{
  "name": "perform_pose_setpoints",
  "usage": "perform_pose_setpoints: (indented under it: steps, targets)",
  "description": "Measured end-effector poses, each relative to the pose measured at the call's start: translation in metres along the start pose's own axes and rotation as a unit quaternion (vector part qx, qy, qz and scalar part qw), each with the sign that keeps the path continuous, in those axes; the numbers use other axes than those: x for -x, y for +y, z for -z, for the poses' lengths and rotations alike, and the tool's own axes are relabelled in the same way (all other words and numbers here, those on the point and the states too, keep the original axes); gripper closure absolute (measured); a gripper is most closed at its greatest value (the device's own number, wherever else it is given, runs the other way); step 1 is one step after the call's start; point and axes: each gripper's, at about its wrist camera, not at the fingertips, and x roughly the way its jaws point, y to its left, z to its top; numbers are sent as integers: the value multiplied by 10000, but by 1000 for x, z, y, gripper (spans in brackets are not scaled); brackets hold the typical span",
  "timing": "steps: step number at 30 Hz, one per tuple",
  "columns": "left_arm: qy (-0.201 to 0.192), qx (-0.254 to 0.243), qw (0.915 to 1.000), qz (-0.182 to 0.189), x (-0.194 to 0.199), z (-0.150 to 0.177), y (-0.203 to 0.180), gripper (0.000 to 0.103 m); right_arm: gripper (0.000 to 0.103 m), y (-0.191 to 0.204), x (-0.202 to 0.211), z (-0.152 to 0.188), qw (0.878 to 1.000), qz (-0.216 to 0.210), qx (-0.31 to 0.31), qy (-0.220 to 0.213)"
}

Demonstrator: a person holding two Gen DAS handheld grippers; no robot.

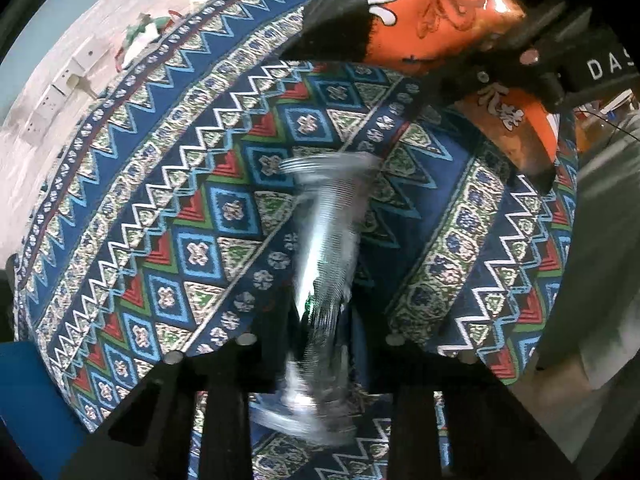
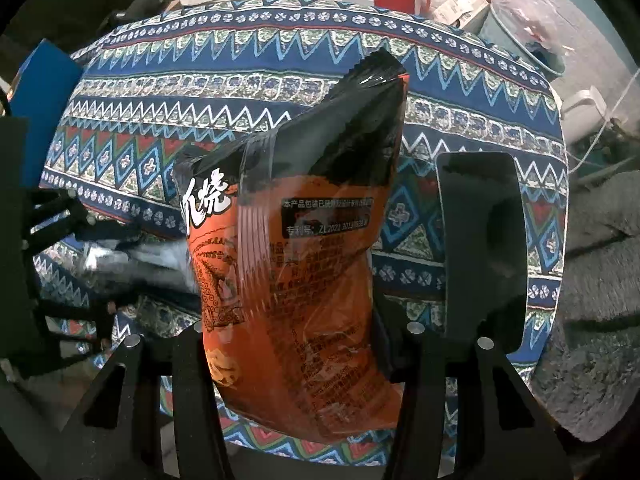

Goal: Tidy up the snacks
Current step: 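Grasp the silver wrapper with the left gripper while the right grasps the orange chip bag, then carry the silver wrapper and orange chip bag into the box and release both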

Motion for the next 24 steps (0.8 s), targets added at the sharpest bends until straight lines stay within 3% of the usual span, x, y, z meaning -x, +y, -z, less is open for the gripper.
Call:
perform_pose_setpoints:
  steps: [3, 15, 24]
  targets:
    - [-124, 26, 9994, -310, 8, 8, 7, 78, 53, 4, -2, -5, 10000, 7, 11, -19]
    - [-566, 934, 9925, -551, 57, 25, 48, 78, 54, 40, 15, -40, 9994, 55, 109, -328]
    - [-798, 1257, 9857, -784, 95, 52, 57, 78, 54, 73, 45, -59, 9968, -107, 384, -694]
